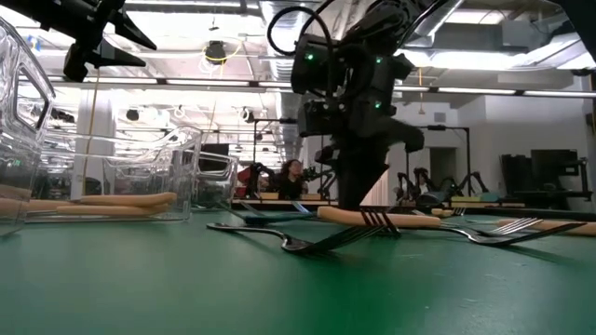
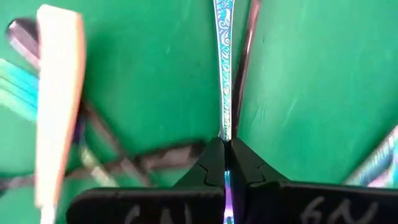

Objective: Sort silverware by color (type)
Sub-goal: Put the blue fork into the bottom transparent bin

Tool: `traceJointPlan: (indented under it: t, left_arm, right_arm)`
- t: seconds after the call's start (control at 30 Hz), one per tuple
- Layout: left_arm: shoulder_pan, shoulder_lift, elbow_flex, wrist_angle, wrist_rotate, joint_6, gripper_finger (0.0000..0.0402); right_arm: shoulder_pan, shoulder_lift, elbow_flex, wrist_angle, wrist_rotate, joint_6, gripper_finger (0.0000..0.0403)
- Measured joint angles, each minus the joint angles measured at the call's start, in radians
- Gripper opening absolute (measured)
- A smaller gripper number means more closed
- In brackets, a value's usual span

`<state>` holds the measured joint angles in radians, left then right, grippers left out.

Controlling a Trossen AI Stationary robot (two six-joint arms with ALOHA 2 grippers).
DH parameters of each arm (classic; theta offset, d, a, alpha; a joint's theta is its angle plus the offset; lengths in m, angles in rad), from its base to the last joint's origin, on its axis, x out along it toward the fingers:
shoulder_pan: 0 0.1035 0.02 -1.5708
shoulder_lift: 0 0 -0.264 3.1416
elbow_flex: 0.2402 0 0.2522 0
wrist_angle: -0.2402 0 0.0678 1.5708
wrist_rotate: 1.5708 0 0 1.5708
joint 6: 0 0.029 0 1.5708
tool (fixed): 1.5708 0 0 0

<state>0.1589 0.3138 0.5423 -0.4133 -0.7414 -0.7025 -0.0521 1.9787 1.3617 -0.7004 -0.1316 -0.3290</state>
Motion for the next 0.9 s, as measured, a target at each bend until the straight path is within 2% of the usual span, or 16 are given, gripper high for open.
traceJointPlan:
  t: [0.33, 0.47, 0.6, 0.9]
  left_arm:
    - [0.0, 0.0, 0.0, 0.0, 0.0, 0.0, 0.0172]
    - [0.0, 0.0, 0.0, 0.0, 0.001, 0.0, 0.0172]
    - [0.0, 0.0, 0.0, 0.0, 0.005, 0.0, 0.0172]
    - [0.0, 0.0, 0.0, -0.027, 0.049, 0.009, 0.0172]
  right_arm:
    - [0.018, -0.072, 0.0, 0.002, -0.004, 0.166, 0.0011]
    - [0.026, -0.108, 0.0, 0.12, 0.002, 0.29, 0.0011]
    - [0.035, -0.129, 0.0, 0.267, 0.058, 0.399, 0.0011]
    - [0.069, -0.111, 0.0, 0.593, 0.133, 0.52, 0.0011]
